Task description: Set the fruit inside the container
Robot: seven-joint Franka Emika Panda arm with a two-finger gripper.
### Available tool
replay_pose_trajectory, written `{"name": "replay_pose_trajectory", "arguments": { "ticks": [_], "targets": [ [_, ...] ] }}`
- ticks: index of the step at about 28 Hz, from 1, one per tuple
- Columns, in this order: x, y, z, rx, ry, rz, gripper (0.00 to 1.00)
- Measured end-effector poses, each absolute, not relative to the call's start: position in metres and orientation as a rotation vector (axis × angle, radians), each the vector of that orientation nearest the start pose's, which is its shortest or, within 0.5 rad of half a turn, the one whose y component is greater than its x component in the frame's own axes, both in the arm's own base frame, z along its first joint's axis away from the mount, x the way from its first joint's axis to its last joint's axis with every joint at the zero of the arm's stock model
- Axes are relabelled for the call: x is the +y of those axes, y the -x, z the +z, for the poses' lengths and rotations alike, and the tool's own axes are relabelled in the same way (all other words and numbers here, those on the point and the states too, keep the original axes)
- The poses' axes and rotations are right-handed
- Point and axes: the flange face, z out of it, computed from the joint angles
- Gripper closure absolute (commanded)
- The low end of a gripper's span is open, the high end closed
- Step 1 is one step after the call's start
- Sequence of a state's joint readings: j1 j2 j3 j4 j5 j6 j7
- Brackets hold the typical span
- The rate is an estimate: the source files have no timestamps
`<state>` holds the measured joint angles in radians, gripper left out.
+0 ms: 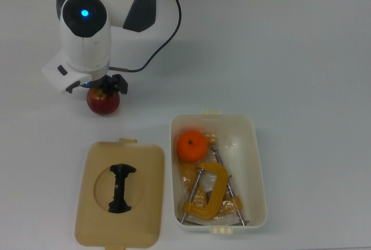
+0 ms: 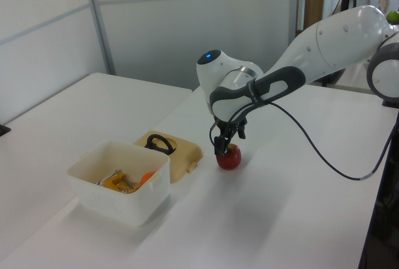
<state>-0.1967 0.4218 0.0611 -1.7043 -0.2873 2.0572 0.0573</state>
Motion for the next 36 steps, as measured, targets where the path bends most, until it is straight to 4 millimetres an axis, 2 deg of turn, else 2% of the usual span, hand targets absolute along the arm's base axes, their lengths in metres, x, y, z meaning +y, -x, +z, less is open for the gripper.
{"name": "replay_pose_trajectory", "arguments": {
  "ticks": [6,13,17,20,25,30,36],
  "targets": [
    [-0.106,-0.648,0.351,0.104,3.361,0.102,0.00],
    [-0.105,-0.646,0.388,0.123,3.363,0.005,0.00],
    [-0.103,-0.645,0.398,0.124,3.362,-0.019,0.00],
    [-0.102,-0.645,0.395,0.121,3.361,-0.010,0.00],
    [-0.098,-0.643,0.374,0.103,3.355,0.050,0.00],
    [-0.080,-0.645,0.352,0.052,3.351,0.101,0.00],
    [-0.061,-0.649,0.346,0.043,3.350,0.085,0.00]
  ]
}}
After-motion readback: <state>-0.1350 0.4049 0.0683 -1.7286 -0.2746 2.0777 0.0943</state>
